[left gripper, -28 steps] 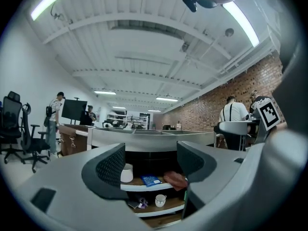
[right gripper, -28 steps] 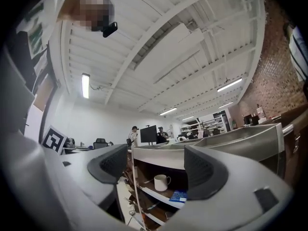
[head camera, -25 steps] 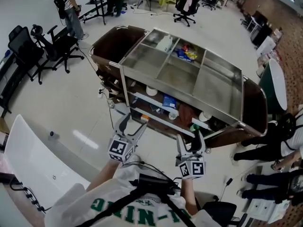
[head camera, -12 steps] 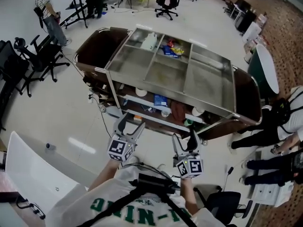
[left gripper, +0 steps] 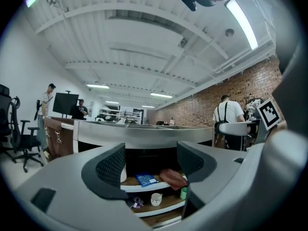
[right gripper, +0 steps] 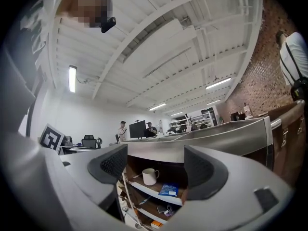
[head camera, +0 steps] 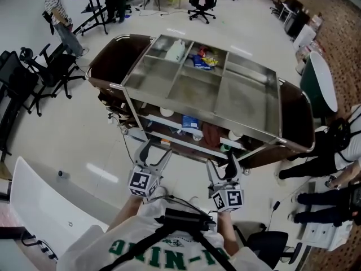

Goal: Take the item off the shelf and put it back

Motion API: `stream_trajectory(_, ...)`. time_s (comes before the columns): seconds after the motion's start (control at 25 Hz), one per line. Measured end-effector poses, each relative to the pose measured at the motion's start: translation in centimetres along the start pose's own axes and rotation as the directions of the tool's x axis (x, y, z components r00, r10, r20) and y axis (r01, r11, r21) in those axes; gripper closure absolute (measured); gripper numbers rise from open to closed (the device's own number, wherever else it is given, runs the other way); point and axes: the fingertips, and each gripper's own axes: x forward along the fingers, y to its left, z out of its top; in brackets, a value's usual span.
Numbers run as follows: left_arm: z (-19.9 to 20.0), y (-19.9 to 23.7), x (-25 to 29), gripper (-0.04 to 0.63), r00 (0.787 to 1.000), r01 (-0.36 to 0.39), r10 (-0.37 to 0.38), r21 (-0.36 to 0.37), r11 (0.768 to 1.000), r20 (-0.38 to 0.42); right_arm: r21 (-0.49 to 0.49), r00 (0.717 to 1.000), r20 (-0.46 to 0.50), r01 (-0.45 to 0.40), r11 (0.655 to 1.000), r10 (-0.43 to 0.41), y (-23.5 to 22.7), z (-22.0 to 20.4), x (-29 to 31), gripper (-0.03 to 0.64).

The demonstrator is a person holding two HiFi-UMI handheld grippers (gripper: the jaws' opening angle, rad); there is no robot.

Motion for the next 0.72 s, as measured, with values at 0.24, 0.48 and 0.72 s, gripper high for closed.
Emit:
stream_trajectory(0.24, -1.6, 1.2, 0.2, 0.279, 1.000, -0.023, 0.023, -0.016, 1.000, -0.012, 0.005, 1.000, -0.018, -0.006, 1.000, 0.007, -0.6, -0.5, 0.2, 0.239)
stream_trajectory(0.48, -6.3, 2.7, 1.3, 0.275, 0.997, -0.002, 0.004, 0.019, 1.000, -0.078, -0.006, 0.999, -0.037, 0.008, 1.000, -0.008, -0.9, -0.8, 0.1, 0.239)
stream_trajectory(0.72, -11.3, 5.6, 4.0, 0.264, 0.992, -0.017, 0.015, -0.014, 1.000, -0.122, -0.021, 0.995, -0.072, 0.061, 0.998, -0.063, -1.4, -1.3, -1.0, 0.239)
